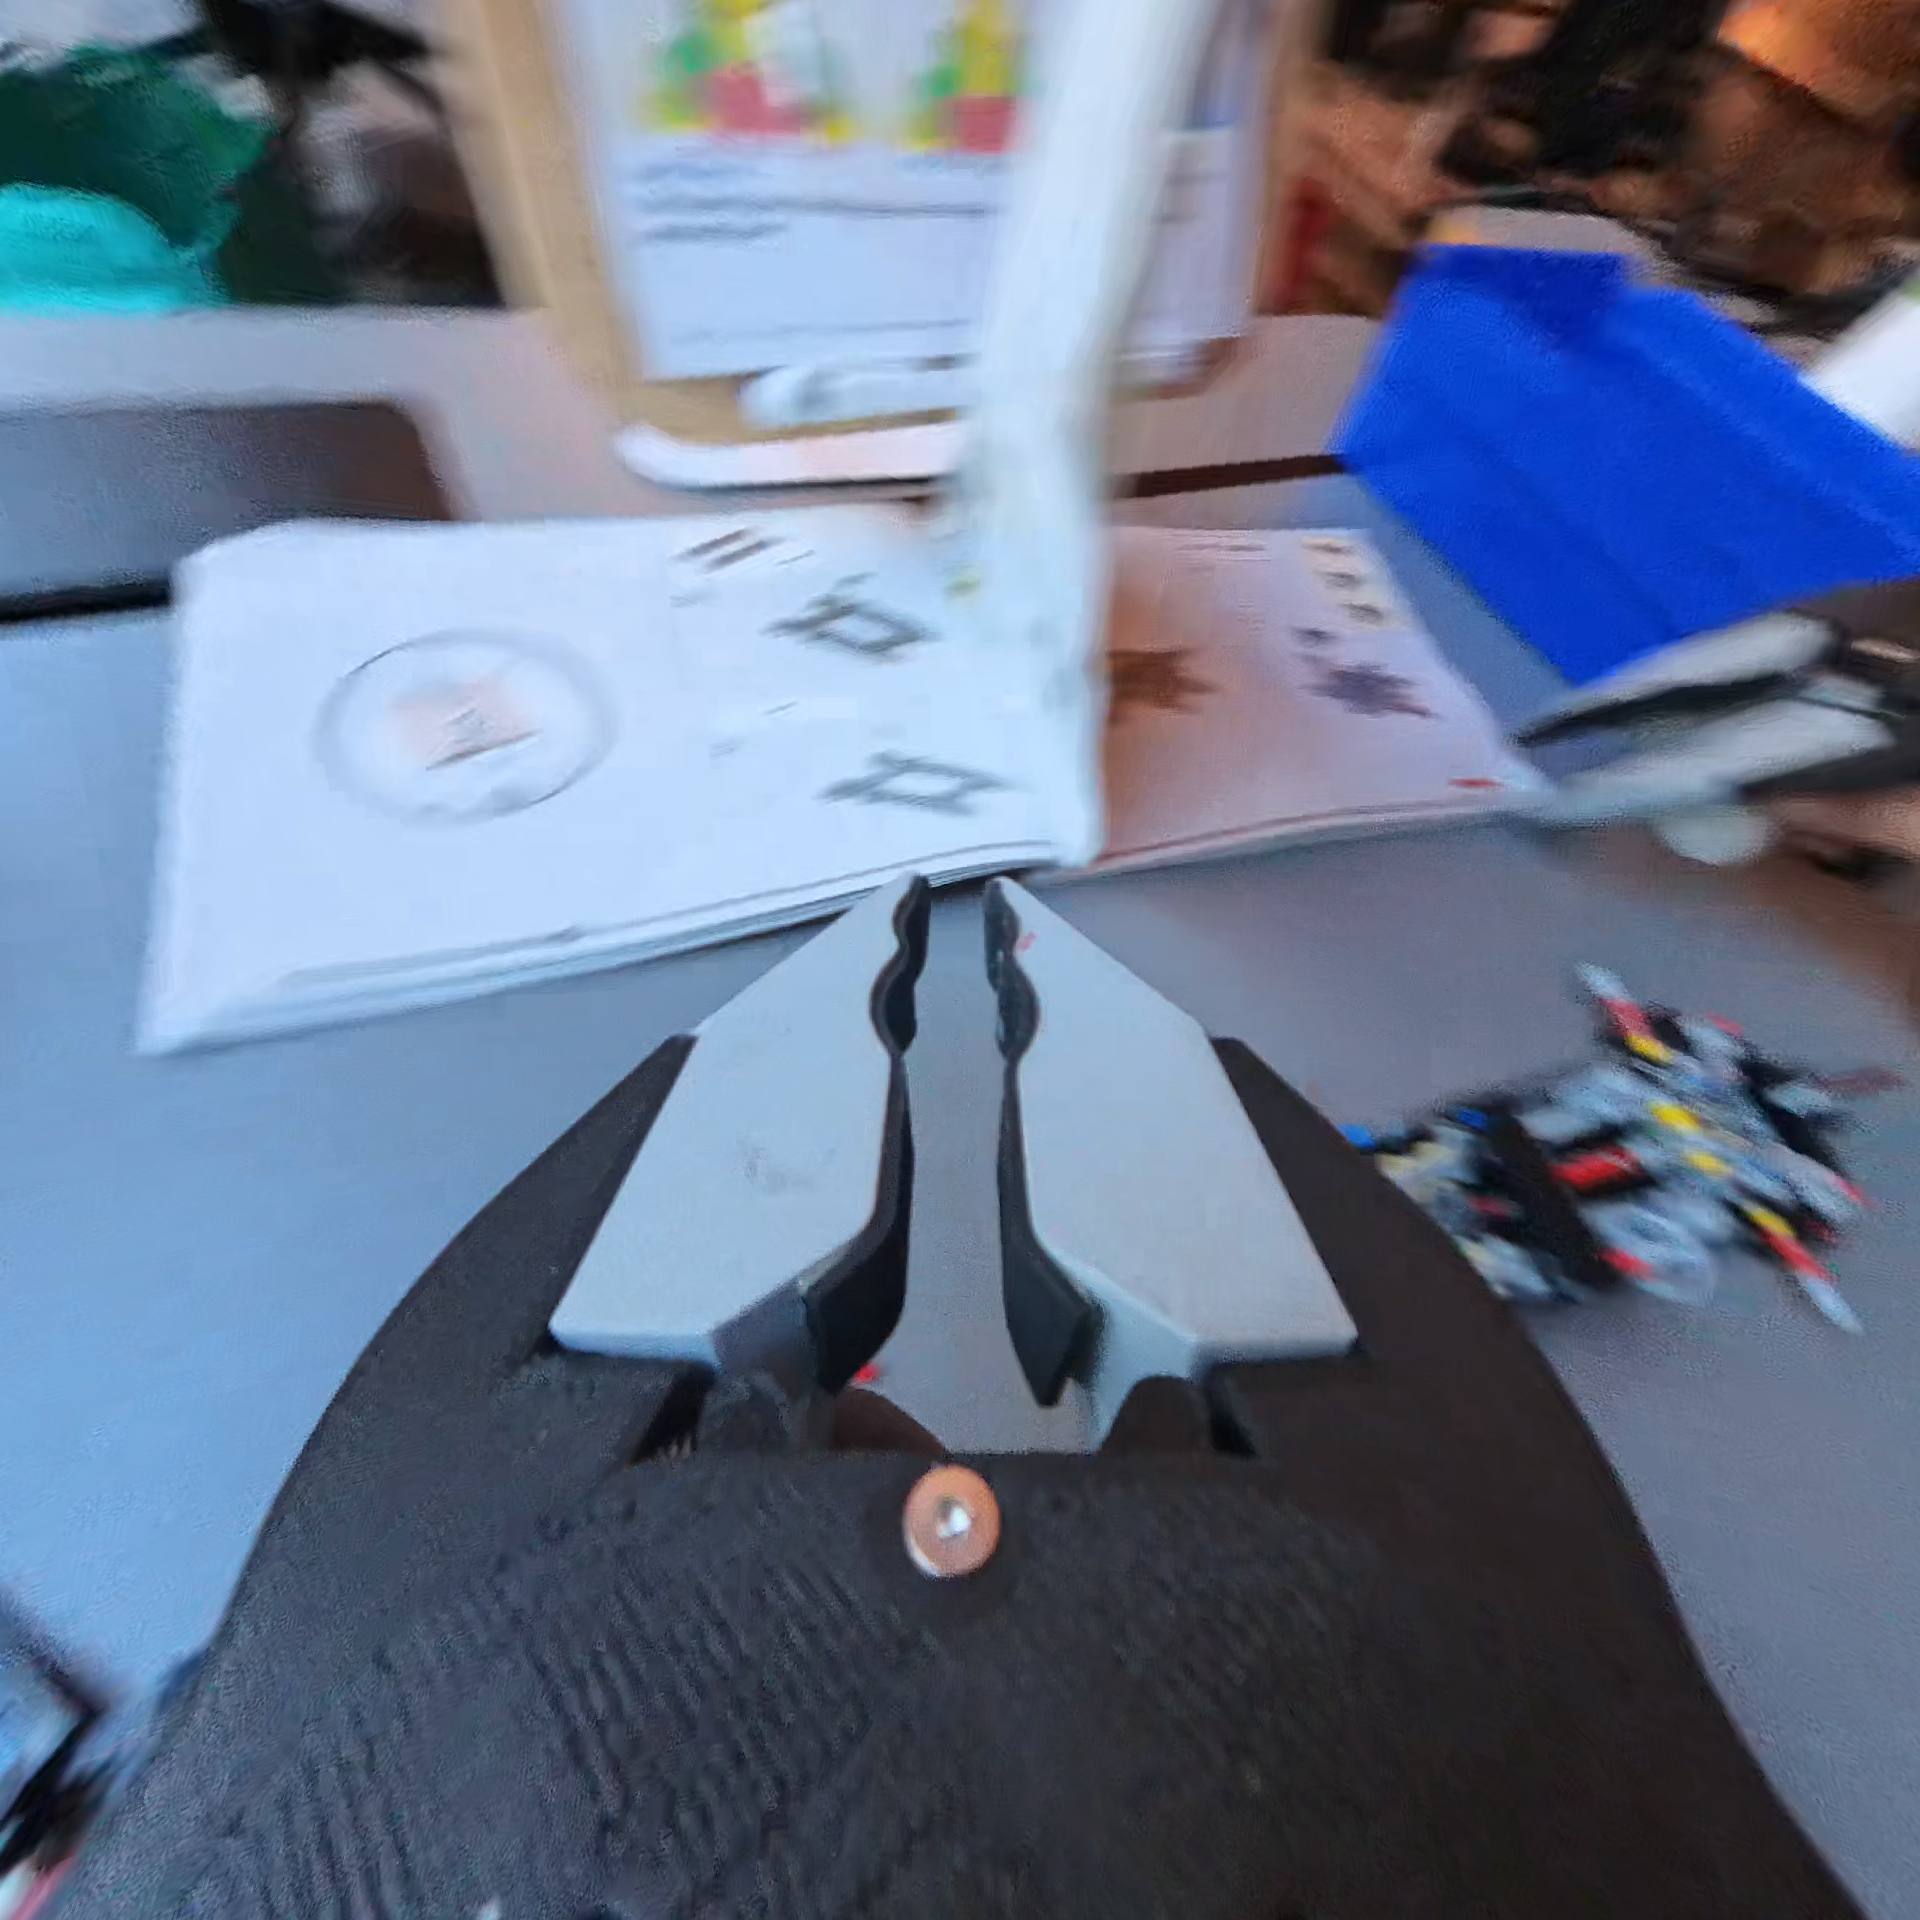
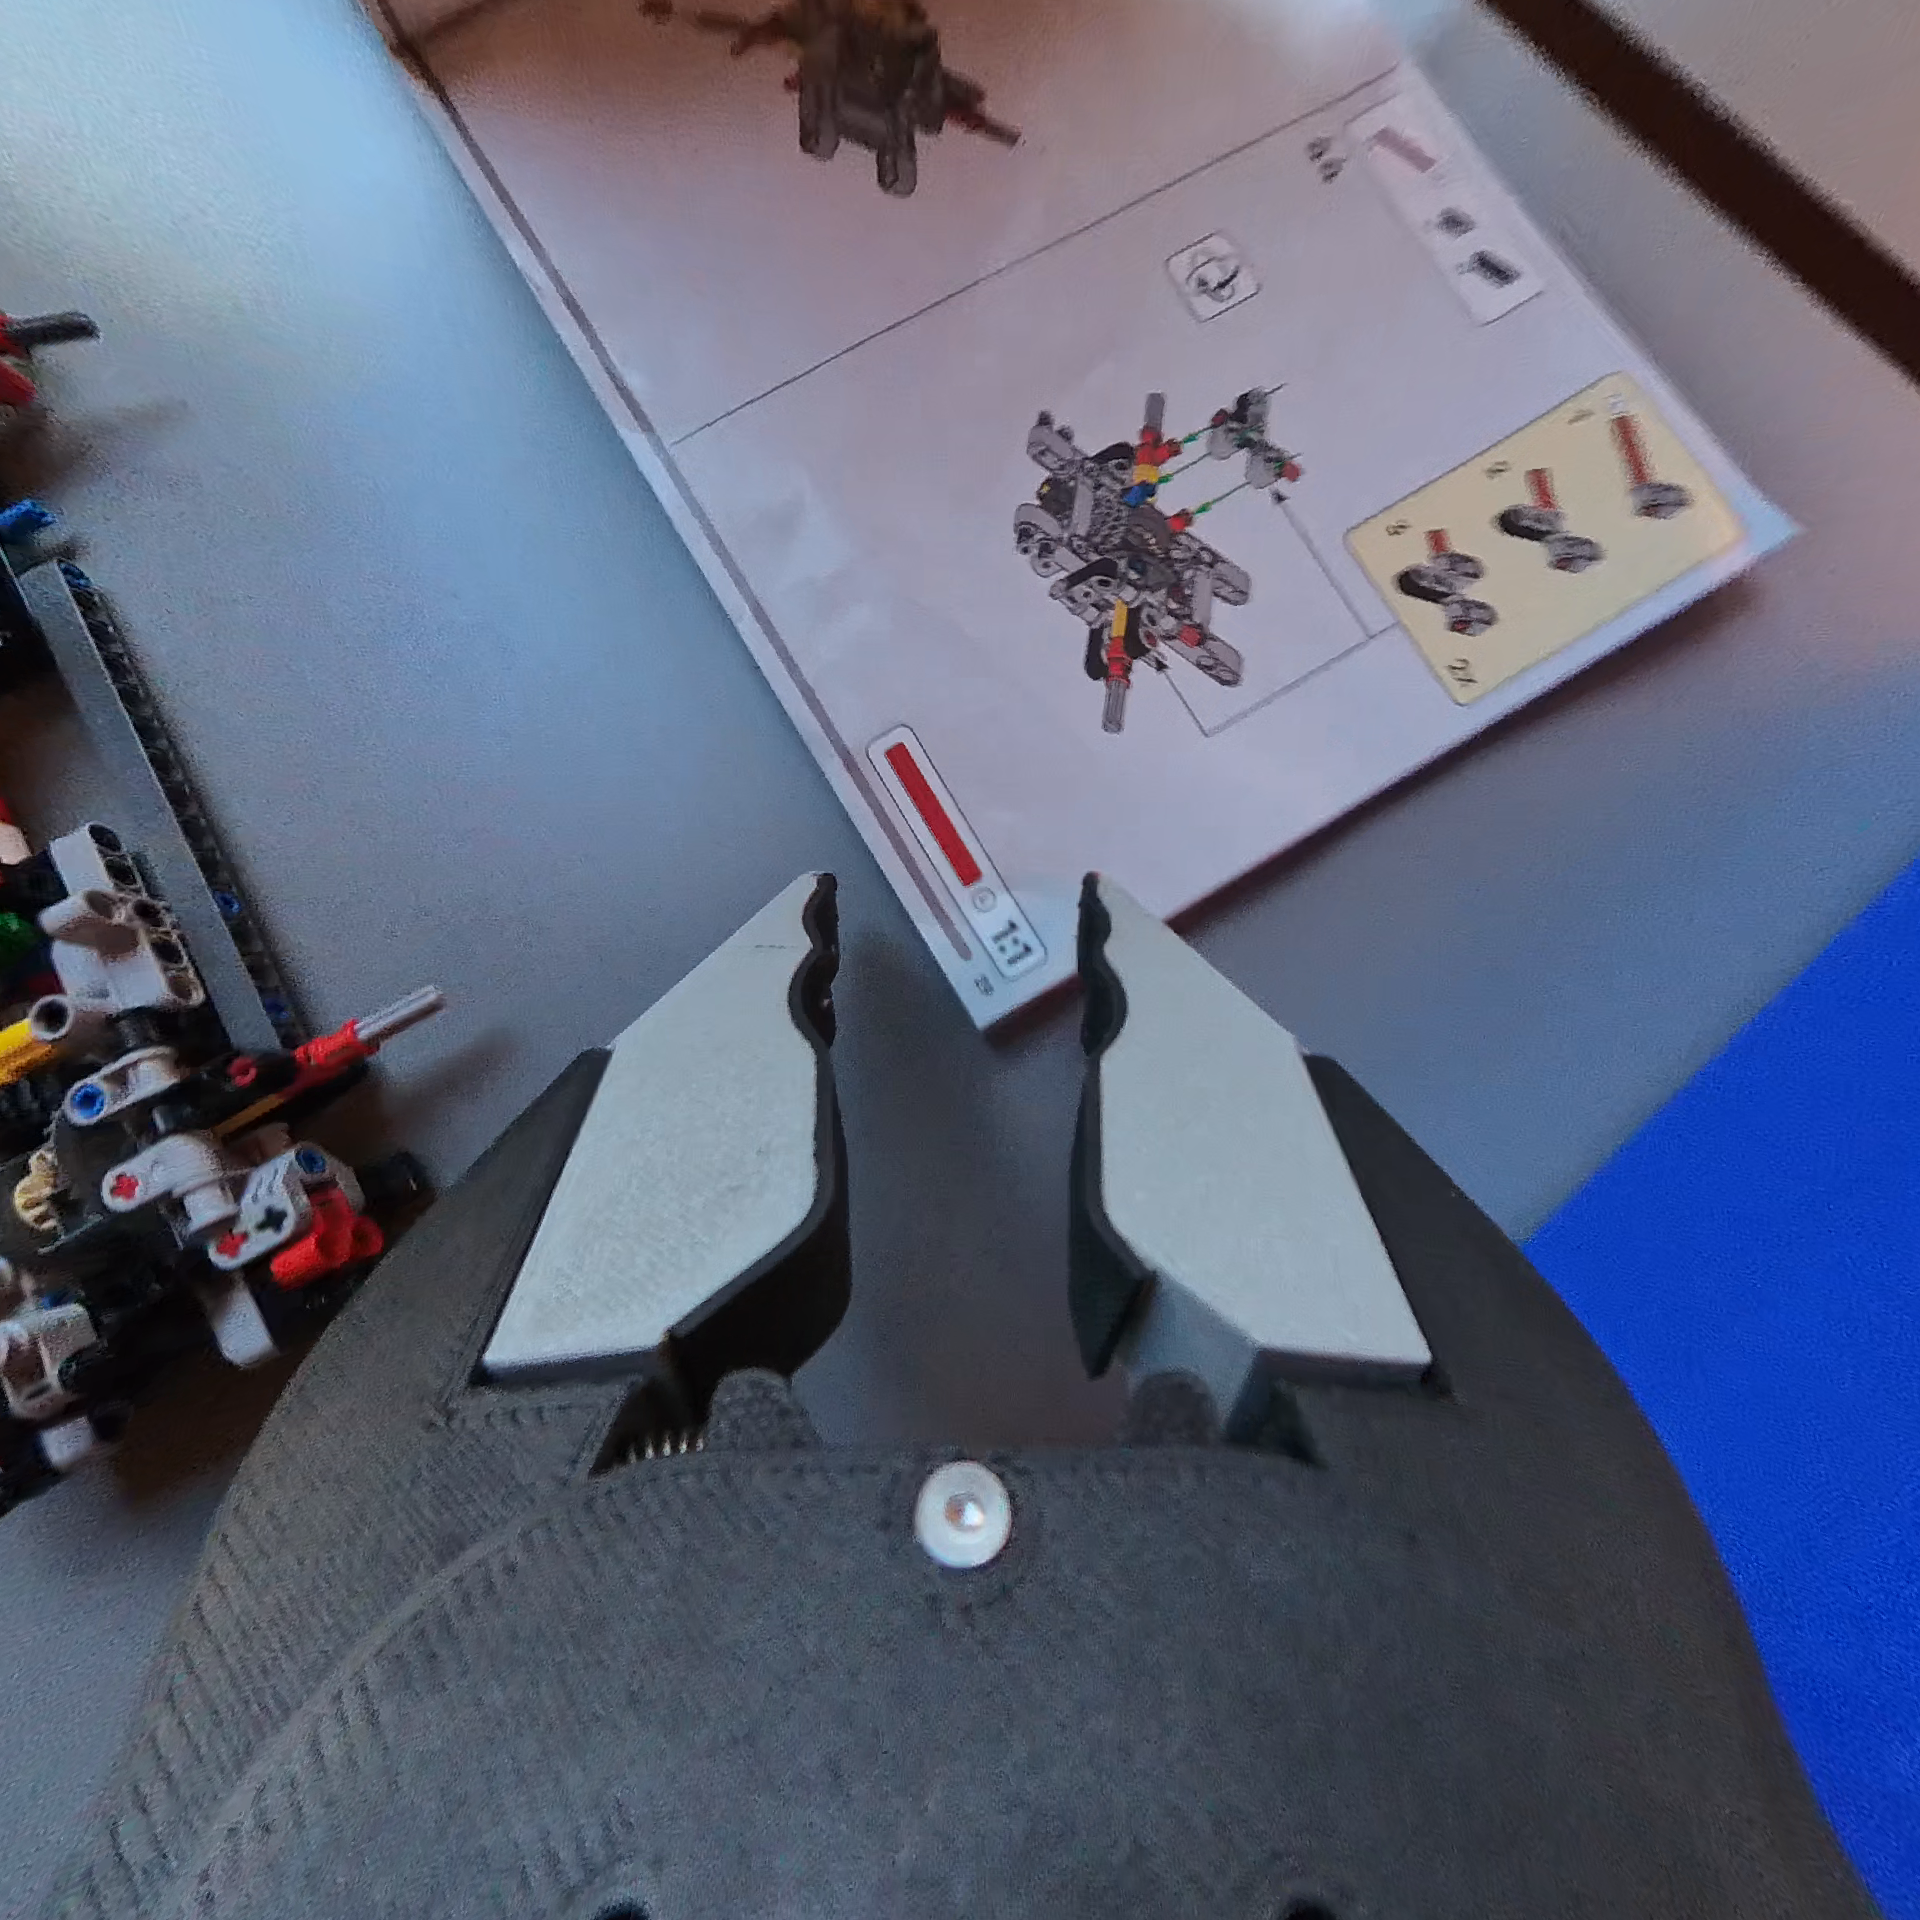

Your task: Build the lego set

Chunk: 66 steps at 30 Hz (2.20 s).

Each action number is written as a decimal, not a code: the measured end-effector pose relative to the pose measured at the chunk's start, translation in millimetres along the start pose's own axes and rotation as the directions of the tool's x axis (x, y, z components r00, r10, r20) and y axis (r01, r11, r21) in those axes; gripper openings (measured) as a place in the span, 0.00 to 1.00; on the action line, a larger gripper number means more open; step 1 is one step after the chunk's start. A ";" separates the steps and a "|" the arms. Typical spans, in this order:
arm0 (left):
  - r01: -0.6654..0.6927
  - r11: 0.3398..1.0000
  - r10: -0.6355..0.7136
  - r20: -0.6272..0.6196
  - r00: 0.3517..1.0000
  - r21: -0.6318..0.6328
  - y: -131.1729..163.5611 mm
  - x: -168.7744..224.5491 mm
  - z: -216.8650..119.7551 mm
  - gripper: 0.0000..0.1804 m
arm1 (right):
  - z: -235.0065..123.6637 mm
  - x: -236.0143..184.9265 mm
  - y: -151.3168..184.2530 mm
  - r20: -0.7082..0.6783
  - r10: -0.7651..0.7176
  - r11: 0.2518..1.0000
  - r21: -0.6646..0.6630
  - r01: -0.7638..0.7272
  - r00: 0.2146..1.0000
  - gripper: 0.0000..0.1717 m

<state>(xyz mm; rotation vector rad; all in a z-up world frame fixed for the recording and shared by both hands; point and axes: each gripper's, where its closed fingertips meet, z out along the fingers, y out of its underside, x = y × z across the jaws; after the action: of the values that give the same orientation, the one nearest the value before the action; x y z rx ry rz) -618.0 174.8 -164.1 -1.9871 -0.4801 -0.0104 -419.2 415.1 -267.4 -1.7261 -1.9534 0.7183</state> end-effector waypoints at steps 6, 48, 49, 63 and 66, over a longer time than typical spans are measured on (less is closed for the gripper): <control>-0.379 0.900 0.287 -0.362 0.887 -0.215 13.4 148.8 39.7 0.21 | 12.1 0.1 -3.1 0.022 -0.100 0.982 -0.161 0.103 0.995 0.00; -0.592 0.710 0.367 -0.517 0.773 -0.381 29.5 120.6 177.4 0.19 | -17.9 1.9 5.0 0.076 0.014 1.000 0.025 -0.016 0.997 0.26; -0.578 0.718 0.354 -0.513 0.782 -0.387 28.8 117.9 176.6 0.20 | -18.2 1.8 4.5 0.076 0.017 0.999 0.029 -0.019 0.997 0.26; -0.591 0.732 0.374 -0.526 0.764 -0.338 26.9 118.4 168.2 0.00 | -12.5 -2.4 8.2 0.074 0.003 1.000 0.026 -0.005 0.997 0.25; -0.521 0.799 0.365 -0.447 0.817 -0.299 10.7 112.8 165.6 0.00 | -12.0 -1.5 7.6 0.059 -0.008 0.999 0.034 0.006 0.998 0.24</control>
<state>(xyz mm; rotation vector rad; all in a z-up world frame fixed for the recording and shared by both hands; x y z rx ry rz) -544.1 351.4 -224.4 -2.4010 0.2839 -0.1987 -405.7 415.4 -262.9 -1.6956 -1.9733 0.8039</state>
